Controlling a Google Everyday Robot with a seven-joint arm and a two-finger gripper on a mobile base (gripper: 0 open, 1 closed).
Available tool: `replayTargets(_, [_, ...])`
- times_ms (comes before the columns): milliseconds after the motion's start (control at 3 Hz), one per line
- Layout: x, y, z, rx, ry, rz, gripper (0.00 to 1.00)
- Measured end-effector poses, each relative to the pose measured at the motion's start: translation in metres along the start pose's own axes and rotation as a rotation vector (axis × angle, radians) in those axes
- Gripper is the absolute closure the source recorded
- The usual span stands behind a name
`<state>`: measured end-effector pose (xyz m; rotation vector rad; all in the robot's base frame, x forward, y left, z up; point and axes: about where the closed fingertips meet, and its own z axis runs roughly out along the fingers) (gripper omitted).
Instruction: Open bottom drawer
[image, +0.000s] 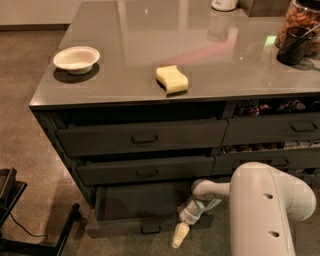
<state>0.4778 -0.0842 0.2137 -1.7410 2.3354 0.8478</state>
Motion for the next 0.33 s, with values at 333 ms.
replayTargets(333, [0.0000,0.0000,0.0000,0.000,0.000,0.000,0.00])
